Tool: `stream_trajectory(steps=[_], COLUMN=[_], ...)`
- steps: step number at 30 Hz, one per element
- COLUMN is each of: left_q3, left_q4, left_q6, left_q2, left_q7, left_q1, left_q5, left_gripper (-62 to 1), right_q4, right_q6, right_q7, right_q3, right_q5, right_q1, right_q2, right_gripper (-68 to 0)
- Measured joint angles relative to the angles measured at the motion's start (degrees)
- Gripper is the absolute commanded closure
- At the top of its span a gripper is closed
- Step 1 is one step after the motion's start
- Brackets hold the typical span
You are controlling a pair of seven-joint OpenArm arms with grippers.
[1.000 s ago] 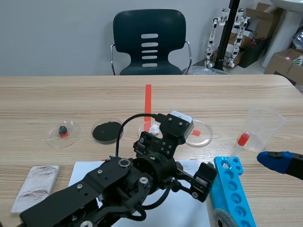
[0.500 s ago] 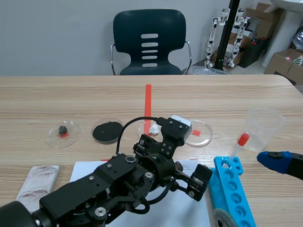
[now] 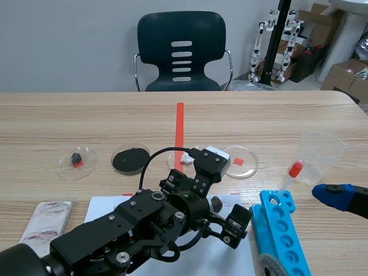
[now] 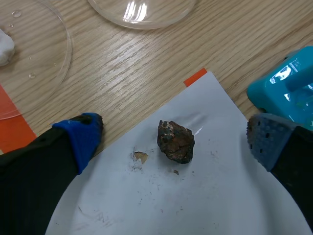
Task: Pick up the right mineral with the left hand
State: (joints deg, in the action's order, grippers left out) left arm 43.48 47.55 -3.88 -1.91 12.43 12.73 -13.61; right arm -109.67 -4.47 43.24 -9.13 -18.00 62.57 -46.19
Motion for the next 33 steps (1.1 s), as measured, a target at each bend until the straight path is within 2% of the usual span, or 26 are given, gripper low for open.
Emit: stream_trajectory(steps=[4,12,15,19,30,33], left_q3=[0.00,0.00,0.00,0.00,0.00,0.00], left_q4=[0.00,0.00,0.00,0.00,0.00,0.00], left_q6=[0.00,0.00,0.00,0.00,0.00,0.00], left_q2=[0.00,0.00,0.00,0.00,0.00,-0.02], left_q7=[0.20,0.20,0.22,1.09,2.71,2.69], left_q1=[-0.02,-0.02,-0.02,-0.02,0.31,0.31], left_q5=[0.00,-0.57,-0.57,-0.57,-0.46,-0.50], left_gripper=[-46.3,-35.4,-32.2,-31.6,-12.3,-10.0], right_q4=[0.00,0.00,0.00,0.00,0.00,0.00], right_q6=[0.00,0.00,0.00,0.00,0.00,0.00], right_q7=[0.00,0.00,0.00,0.00,0.00,0.00], right_q3=[0.00,0.00,0.00,0.00,0.00,0.00], right_q5=[0.00,0.00,0.00,0.00,0.02,0.00], right_q1=[0.00,0.00,0.00,0.00,0.00,0.00], right_q2=[0.00,0.00,0.00,0.00,0.00,0.00], right_gripper=[-59.1,-59.1,-59.1,-59.1,-59.1,-59.1])
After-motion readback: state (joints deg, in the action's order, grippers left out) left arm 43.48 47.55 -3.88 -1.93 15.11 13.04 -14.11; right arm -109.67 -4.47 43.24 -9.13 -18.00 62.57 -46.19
